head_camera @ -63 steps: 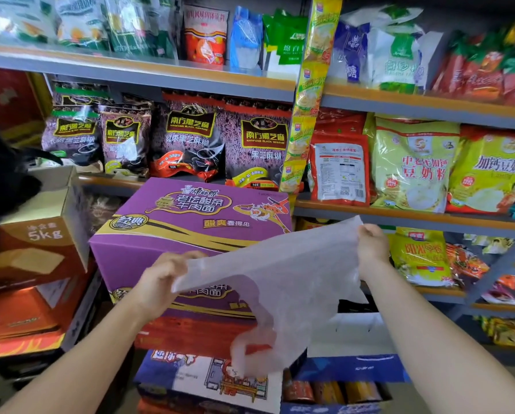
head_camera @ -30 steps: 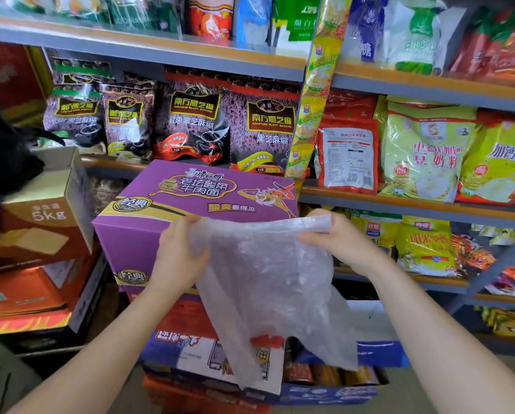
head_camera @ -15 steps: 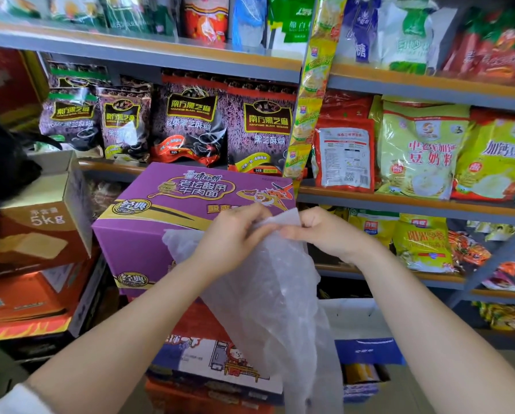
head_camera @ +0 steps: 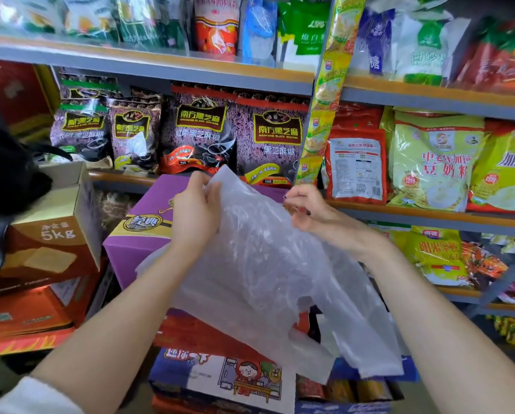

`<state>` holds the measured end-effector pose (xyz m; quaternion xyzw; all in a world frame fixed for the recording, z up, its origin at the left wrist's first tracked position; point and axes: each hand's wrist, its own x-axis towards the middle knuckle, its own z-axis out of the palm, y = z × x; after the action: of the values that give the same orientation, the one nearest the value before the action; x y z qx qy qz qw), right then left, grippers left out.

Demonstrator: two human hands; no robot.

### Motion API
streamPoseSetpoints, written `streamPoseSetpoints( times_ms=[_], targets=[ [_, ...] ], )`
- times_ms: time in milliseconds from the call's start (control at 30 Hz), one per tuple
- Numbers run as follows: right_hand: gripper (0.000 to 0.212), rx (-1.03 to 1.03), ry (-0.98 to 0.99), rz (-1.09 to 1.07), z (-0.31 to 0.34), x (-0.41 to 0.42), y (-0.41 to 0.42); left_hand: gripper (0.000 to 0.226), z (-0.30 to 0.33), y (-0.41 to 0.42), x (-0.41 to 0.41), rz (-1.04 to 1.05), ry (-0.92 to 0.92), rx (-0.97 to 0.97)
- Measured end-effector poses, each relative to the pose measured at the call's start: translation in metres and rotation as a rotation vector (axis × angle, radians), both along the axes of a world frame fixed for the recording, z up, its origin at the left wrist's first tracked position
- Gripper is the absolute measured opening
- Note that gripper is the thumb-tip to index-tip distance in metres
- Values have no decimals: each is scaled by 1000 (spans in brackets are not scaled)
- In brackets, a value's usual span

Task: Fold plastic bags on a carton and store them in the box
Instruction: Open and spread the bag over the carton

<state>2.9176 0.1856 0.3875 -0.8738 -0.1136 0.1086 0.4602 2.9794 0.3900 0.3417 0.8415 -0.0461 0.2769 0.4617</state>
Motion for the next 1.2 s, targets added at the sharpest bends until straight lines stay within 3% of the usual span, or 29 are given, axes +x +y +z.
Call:
streamPoseSetpoints(
  times_ms=[133,200,433,500,567,600,667,733,800,867,967,1100,1200],
  targets=[
    [47,-479,-161,-44,3,30,20,7,5,3,20,-3,41,-72],
    [34,-604,-174,-85,-2,51,19,8,7,13,35,25,65,-133],
    [20,-550,-232,-389,-23,131,18,23,9,42,97,114,160,-136],
    [18,-536,-211,-353,-34,145,25,26,-1,50,112,165,256,-22],
    [26,-505,-186,-313,-50,155,28,49,-18,54,125,233,287,401],
    [29,-503,-184,-283,-56,158,30,58,-23,49,129,188,222,583],
    [23,-487,-187,-218,-63,164,36,54,-27,32,136,-140,77,689],
    [17,-417,-214,-153,-61,168,41,45,-28,17,139,-525,139,690],
    [14,-301,-213,-119,-53,172,44,38,-30,11,145,-719,252,676],
    [13,-205,-196,-117,-46,174,43,33,-36,12,154,-732,298,658],
    [15,-202,-131,-87,-45,175,34,50,-40,12,165,-744,263,720],
    [18,-466,7,-86,-50,176,2,33,-38,21,178,-718,270,727],
    [16,-691,86,-130,-55,179,-11,41,-41,27,190,-678,256,822]
  ],
)
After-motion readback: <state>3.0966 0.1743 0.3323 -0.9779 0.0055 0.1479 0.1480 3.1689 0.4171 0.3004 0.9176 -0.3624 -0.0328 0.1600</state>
